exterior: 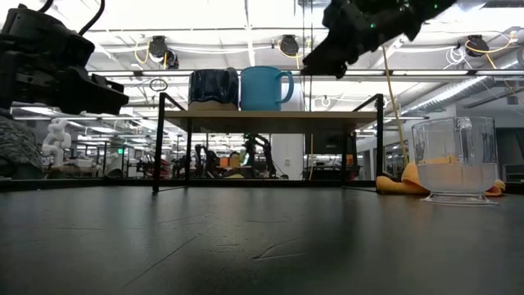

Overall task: Stack small to large cups/mugs on shelf
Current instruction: Put the blue mug on the shelf

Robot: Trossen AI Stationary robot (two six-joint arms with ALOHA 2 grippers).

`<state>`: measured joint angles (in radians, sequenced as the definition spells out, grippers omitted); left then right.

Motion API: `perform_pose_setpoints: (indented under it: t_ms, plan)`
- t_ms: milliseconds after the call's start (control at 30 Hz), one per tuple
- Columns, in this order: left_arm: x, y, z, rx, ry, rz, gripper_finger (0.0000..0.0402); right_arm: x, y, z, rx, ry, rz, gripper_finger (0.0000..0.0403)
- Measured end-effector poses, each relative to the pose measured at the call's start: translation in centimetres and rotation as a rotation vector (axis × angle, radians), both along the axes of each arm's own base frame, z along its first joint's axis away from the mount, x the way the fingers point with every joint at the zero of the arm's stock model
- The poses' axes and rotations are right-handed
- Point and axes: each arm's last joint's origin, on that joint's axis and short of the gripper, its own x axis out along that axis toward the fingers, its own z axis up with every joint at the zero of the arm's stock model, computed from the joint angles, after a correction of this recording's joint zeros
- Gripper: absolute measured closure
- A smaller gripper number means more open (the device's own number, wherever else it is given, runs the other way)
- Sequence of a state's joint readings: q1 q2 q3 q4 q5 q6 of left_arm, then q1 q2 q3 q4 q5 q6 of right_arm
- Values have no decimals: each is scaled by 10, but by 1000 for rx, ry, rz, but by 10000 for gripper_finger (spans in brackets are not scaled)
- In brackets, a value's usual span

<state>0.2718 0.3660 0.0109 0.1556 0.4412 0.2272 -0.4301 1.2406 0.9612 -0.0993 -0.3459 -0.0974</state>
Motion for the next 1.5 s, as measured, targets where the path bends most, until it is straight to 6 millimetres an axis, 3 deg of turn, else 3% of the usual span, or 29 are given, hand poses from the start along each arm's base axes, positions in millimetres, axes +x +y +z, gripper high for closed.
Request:
perform_pose_setpoints:
  t_ms: [200,433,633,1133,1500]
  plan:
    - [0,0,0,-2,5,-5,374,2,-2,-20,-1,-48,-12,204]
    - [0,0,0,2,4,-6,391,-1,0,-33,21,-111,-30,204]
    - [0,0,0,4,3,-6,399,0,0,-37,26,-124,-35,204]
    - [0,0,0,-1,3,-6,371,8,10,-36,12,-153,17,204]
    - [0,0,0,-3,2,-6,371,13,6,-41,4,-171,3,204]
